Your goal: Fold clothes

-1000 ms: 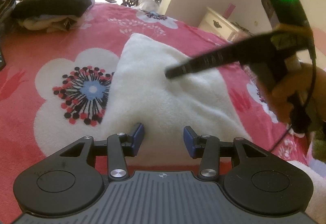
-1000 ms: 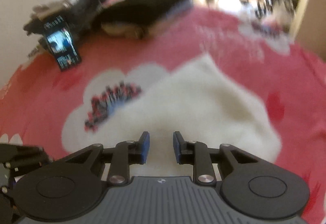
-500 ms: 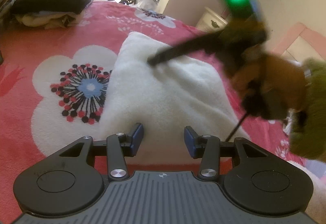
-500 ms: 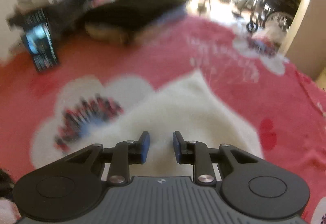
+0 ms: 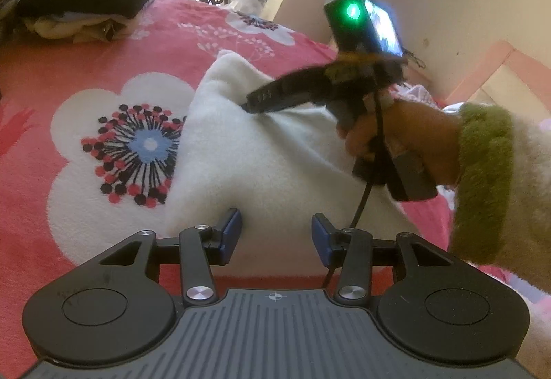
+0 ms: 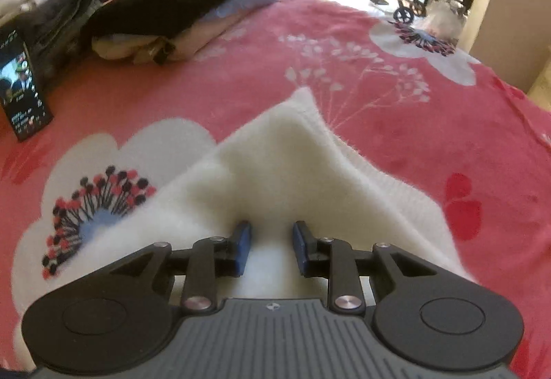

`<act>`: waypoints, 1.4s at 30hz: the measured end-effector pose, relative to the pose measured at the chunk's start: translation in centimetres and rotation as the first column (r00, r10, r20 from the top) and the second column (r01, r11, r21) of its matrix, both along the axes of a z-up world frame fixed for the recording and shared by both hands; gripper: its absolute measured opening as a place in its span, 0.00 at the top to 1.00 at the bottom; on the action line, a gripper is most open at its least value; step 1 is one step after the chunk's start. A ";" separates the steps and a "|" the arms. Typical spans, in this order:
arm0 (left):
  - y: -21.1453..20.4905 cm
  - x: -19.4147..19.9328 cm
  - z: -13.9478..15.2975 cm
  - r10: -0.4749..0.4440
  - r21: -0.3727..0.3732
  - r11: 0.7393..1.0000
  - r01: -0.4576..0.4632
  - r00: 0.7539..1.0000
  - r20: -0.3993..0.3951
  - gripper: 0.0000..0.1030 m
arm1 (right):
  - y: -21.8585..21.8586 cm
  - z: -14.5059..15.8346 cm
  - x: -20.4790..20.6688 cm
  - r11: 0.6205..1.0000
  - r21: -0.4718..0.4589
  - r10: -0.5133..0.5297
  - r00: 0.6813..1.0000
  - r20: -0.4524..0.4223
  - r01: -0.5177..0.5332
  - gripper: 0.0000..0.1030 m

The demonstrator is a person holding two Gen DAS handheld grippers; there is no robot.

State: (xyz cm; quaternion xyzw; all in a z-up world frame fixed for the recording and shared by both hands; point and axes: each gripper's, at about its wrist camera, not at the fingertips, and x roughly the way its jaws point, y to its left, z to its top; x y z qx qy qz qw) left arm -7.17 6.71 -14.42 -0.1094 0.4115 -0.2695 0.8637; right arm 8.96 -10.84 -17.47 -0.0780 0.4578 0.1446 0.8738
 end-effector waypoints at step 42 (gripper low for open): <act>-4.7 -0.7 4.2 -0.131 0.237 0.966 0.103 0.986 0.106 0.57 | -9.9 5.7 -17.3 0.991 0.136 -0.010 1.000 -0.011 0.012 0.64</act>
